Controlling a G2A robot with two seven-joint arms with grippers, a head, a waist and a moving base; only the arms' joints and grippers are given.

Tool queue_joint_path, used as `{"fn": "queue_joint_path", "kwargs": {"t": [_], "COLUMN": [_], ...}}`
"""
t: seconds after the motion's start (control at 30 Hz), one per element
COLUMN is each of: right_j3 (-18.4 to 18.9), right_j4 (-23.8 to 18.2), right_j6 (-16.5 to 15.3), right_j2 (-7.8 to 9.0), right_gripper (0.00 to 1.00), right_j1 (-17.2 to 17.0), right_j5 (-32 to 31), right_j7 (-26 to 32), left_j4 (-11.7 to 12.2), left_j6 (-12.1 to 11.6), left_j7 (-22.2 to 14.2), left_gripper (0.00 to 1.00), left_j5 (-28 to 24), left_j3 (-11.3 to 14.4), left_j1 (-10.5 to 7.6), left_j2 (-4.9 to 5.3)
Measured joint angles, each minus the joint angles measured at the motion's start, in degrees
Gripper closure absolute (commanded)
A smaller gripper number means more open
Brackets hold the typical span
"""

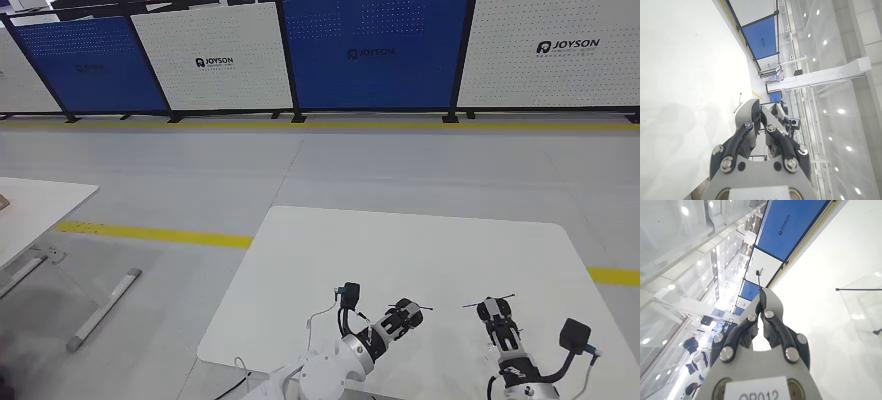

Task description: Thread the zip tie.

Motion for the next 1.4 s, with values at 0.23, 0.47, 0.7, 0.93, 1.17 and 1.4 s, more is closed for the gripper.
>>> {"fn": "queue_joint_path", "kwargs": {"t": [0.23, 0.47, 0.7, 0.93, 1.17, 1.4], "right_j3": [-0.03, 0.70, 0.68, -1.06, -3.83, -3.80], "right_j4": [-0.49, -0.10, -0.11, 1.60, 4.01, 3.98], "right_j6": [-1.11, -2.41, -2.41, -2.83, -2.84, -2.86], "right_j2": [-0.28, -0.52, -0.52, -0.65, -0.79, -0.80], "right_gripper": [1.00, 1.00, 1.00, 1.00, 1.00, 1.00], "right_j1": [0.36, -0.11, -0.10, 1.13, 2.71, 2.70], "right_j5": [0.94, 9.92, 9.73, 4.11, -3.55, -3.41], "right_j7": [-2.59, -0.13, -0.22, -2.07, -2.66, -2.74], "left_j4": [0.00, 0.00, 0.00, 0.00, 0.00, 0.00], "left_j6": [0.00, 0.00, 0.00, 0.00, 0.00, 0.00], "left_j7": [0.00, 0.00, 0.00, 0.00, 0.00, 0.00], "left_gripper": [1.00, 1.00, 1.00, 1.00, 1.00, 1.00], "left_j5": [0.00, 0.00, 0.00, 0.00, 0.00, 0.00], "left_j3": [0.00, 0.00, 0.00, 0.00, 0.00, 0.00], "left_j1": [0.00, 0.00, 0.00, 0.00, 0.00, 0.00], "left_j2": [0.00, 0.00, 0.00, 0.00, 0.00, 0.00]}}
